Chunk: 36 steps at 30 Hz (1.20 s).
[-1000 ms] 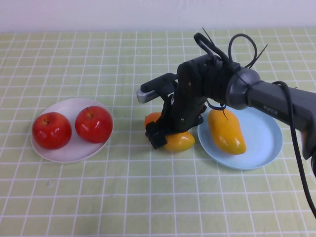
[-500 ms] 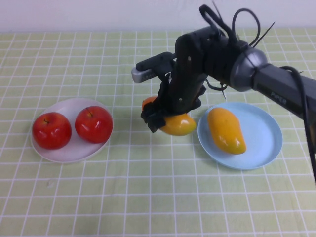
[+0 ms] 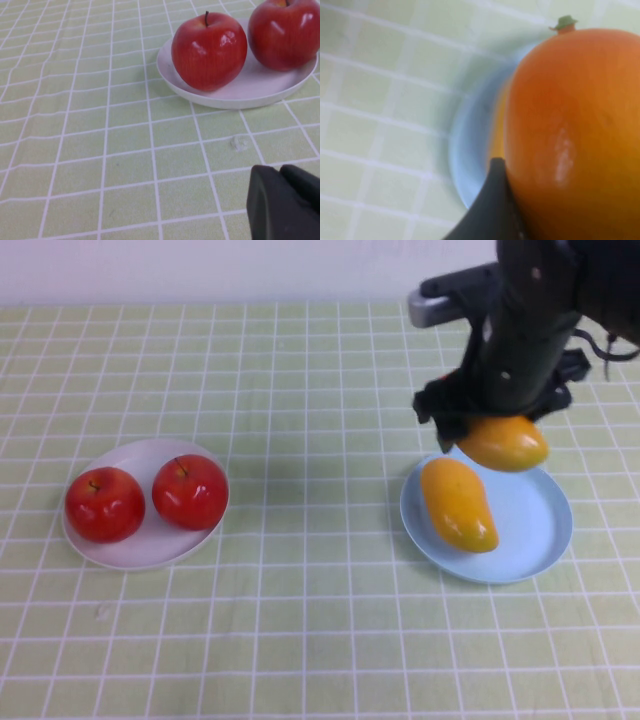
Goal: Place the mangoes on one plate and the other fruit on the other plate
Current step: Put another type of fruit in the right plate
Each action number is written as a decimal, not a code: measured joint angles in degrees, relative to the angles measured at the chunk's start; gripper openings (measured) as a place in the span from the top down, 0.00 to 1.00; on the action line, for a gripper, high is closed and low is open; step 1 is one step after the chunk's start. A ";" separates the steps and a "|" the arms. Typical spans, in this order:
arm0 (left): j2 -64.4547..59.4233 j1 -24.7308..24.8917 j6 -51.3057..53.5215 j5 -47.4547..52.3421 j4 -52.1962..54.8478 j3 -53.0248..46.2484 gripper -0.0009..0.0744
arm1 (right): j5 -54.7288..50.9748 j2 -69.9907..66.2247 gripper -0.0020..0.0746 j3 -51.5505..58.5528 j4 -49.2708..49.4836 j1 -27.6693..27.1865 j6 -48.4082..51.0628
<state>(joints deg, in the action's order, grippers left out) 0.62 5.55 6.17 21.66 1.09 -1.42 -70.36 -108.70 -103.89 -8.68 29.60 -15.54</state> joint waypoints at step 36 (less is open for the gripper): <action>0.00 0.00 0.00 0.00 0.00 0.00 0.98 | 11.32 11.45 0.54 24.15 3.92 -7.74 -4.13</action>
<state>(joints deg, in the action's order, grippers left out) 0.62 5.55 6.17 21.66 1.09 -1.42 -59.04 -97.25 -79.74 -4.75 21.87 -19.67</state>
